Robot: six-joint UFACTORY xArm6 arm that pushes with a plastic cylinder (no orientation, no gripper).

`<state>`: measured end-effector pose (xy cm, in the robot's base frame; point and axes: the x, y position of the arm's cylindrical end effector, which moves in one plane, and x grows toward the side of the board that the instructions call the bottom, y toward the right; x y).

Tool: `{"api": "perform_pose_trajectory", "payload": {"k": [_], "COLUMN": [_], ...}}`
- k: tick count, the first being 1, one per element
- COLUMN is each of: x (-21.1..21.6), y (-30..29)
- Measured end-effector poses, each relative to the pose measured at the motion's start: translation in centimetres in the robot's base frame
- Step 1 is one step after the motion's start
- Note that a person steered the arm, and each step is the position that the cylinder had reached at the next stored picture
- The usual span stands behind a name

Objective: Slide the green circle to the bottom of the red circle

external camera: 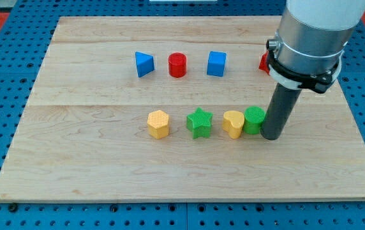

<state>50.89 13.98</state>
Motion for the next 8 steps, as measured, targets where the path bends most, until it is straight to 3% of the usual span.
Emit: {"api": "perform_pose_trajectory", "payload": {"k": [1,3,4,5,6,8], "x": [-0.7,-5.5,-5.6,-7.1,-8.0,-9.1], "y": [-0.3,-7.3,-1.9,-4.5,-12.4,-8.9]}}
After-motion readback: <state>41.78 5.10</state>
